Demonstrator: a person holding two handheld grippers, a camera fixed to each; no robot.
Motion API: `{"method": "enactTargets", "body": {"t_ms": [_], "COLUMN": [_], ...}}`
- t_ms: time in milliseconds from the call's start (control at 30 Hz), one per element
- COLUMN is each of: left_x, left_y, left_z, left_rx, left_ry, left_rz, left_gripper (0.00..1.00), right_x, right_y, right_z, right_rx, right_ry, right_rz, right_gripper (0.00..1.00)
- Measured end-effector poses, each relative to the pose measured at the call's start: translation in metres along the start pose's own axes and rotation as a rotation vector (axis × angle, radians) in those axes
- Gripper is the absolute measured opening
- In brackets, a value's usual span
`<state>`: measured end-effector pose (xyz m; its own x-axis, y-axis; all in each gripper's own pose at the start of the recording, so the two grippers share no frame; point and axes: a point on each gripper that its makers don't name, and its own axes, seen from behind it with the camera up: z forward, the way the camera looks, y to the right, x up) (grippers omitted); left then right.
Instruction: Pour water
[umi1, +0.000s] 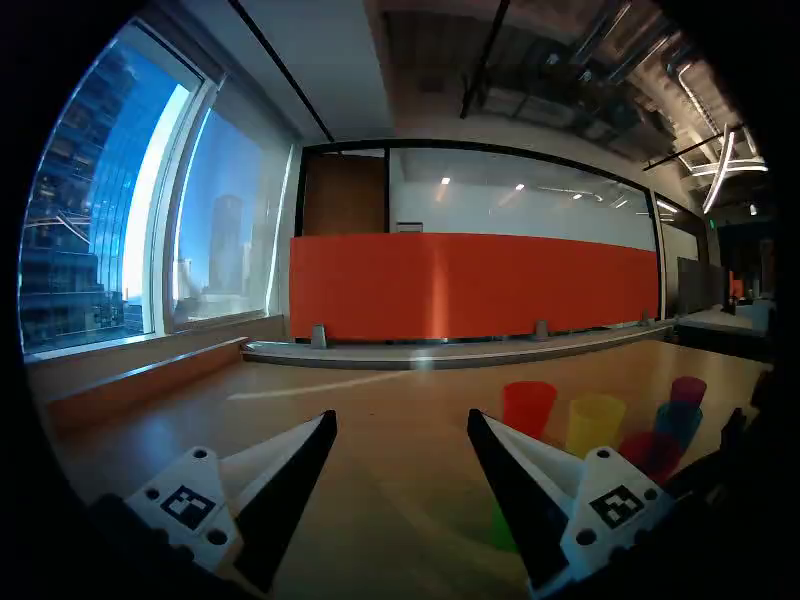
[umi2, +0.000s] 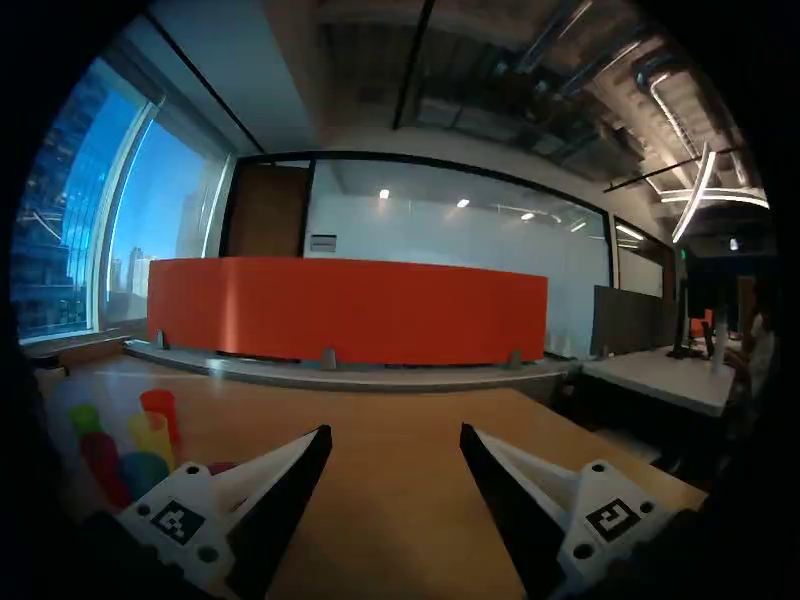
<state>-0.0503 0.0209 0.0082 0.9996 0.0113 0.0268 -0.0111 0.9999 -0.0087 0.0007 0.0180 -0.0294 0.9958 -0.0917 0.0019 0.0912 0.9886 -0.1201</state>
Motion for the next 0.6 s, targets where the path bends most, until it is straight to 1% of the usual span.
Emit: {"method": "enactTargets", "body": {"t_ms": [100,200,400,600], "left_x": [0.000,0.000,-0.001,-0.001], "left_y": [0.000,0.000,0.001,0.000], "left_z": [0.000,0.000,0.001,0.001], "left_rx": [0.000,0.000,0.000,0.000], "left_ry": [0.000,0.000,0.000,0.000], "left_rz": [0.000,0.000,0.000,0.000], "left_gripper": [0.97,0.97,0.97,0.97], "right_x": [-0.007,-0.009,-0.003,0.000], "right_y": [-0.004,-0.007,-0.011,-0.011], "right_z": [0.002,0.004,0.008,0.012], "right_rx": [0.018,0.032,0.050,0.068], "right_ry": [-0.015,-0.010,0.049,0.091], "right_rz": [-0.002,-0.001,0.011,0.069], "right_gripper": [0.99,0.99,0.99,0.99]}}
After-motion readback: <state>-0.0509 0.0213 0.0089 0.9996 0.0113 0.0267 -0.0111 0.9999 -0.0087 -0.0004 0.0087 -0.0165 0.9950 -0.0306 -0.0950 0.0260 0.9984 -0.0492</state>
